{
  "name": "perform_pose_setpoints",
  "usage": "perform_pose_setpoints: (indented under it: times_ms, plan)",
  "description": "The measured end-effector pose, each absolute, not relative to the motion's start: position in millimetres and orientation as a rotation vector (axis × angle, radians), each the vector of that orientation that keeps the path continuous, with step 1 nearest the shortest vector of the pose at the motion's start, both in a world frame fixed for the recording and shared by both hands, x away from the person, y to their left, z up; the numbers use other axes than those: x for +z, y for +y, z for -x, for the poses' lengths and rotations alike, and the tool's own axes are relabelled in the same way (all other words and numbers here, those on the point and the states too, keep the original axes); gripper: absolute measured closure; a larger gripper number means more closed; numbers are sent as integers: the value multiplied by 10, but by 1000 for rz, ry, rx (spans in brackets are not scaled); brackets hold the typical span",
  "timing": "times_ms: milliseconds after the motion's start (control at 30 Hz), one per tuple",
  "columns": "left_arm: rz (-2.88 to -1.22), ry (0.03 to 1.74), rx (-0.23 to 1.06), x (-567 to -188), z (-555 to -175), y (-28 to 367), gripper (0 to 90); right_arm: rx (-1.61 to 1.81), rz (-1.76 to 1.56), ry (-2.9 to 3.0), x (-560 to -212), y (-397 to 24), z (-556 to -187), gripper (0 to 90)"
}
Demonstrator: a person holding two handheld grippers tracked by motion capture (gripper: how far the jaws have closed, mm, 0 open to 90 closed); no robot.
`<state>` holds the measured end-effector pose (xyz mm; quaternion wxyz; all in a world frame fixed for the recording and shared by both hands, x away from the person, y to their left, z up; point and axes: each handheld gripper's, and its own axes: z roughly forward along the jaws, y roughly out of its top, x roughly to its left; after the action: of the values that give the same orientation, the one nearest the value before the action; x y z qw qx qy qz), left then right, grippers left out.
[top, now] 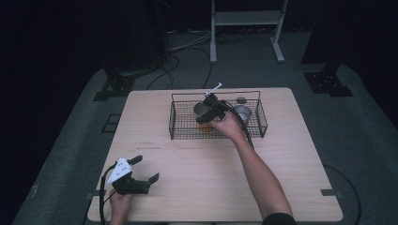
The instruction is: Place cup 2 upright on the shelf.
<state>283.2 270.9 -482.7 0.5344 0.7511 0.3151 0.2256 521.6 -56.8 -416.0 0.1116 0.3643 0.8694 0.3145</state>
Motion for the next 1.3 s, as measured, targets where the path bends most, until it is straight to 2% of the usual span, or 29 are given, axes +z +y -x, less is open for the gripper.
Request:
perform_pose_setpoints:
  times_ms: [433,1300]
  plan:
    - [-1789,752,535,-4828,-2830,2707,0,938,-1073,2530,-4157,-570,-5193,31]
    - [-1799,750,538,-4825,-2829,2705,0,1154,-1103,2450,-3938,-819,-5095,25]
